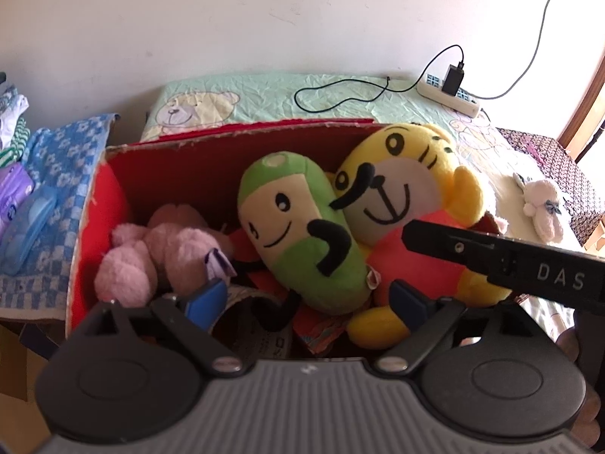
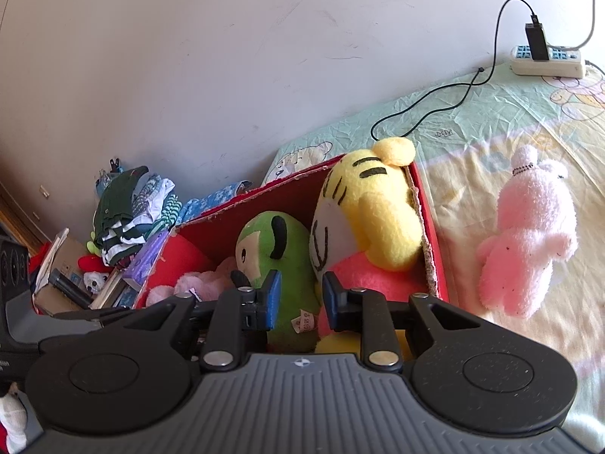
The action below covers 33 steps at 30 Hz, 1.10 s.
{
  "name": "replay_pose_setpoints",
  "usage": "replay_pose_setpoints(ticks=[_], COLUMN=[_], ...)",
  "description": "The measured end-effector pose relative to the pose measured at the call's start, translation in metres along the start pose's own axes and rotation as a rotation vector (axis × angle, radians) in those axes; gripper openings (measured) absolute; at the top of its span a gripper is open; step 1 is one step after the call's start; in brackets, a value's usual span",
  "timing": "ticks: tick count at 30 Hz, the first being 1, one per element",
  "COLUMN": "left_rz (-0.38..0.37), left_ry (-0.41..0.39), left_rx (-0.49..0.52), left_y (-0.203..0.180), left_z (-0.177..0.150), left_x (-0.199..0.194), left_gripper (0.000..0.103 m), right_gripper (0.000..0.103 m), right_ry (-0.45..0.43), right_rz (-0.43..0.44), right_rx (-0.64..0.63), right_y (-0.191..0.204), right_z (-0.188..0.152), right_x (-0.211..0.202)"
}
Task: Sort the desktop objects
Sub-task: 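Move the right gripper over the bed toward the white bunny with blue bow, then close the right gripper on the white bunny's body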
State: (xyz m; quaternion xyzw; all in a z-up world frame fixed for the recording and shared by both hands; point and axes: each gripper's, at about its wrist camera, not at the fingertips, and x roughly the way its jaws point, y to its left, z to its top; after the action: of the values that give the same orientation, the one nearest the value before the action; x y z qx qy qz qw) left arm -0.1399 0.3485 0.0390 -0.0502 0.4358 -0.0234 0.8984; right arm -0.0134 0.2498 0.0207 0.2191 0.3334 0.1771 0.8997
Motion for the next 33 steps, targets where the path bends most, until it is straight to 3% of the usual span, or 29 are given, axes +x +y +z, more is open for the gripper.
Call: replay_pose_setpoints(ticks=[5, 11, 17, 22, 28, 33], left_rz=[0.056, 0.125, 0.057, -0.080, -0.244, -0.304], left_ry=[-0.005, -0.062, -0.185, -0.245, -0.147, -0.039], left_rx=[-0.043, -0.120, -0.113, -0.016, 0.040, 0.076], left_y=[-0.003, -0.007, -0.049, -0.120, -0.199, -0.255], left_z=[0.000, 0.004, 0.018, 0.032, 0.040, 0.043], left_x=[-0.003, -0.023, -0.059, -0.060, -0.010, 0.041], left_gripper=[0.094, 0.093, 0.093, 0.093, 0.093, 0.093], right_gripper=[0.027, 0.032, 0.041, 0.041, 0.041, 0.042], right_ry=[0.039, 0.020, -0.080, -0.115, -0.105, -0.091], right_rz=[0.034, 0.163, 0.202, 0.123, -0.039, -0.150], right_rx=[-0.031, -0.004, 0.057, 0.165, 0.258, 0.311], right_y=[0.000, -0.018, -0.068, -0.135, -0.212, -0.260], right_z=[0.002, 0.019, 0.033, 0.038, 0.031, 0.026], right_x=[0.003, -0.022, -0.074, -0.111, -0.144, -0.159])
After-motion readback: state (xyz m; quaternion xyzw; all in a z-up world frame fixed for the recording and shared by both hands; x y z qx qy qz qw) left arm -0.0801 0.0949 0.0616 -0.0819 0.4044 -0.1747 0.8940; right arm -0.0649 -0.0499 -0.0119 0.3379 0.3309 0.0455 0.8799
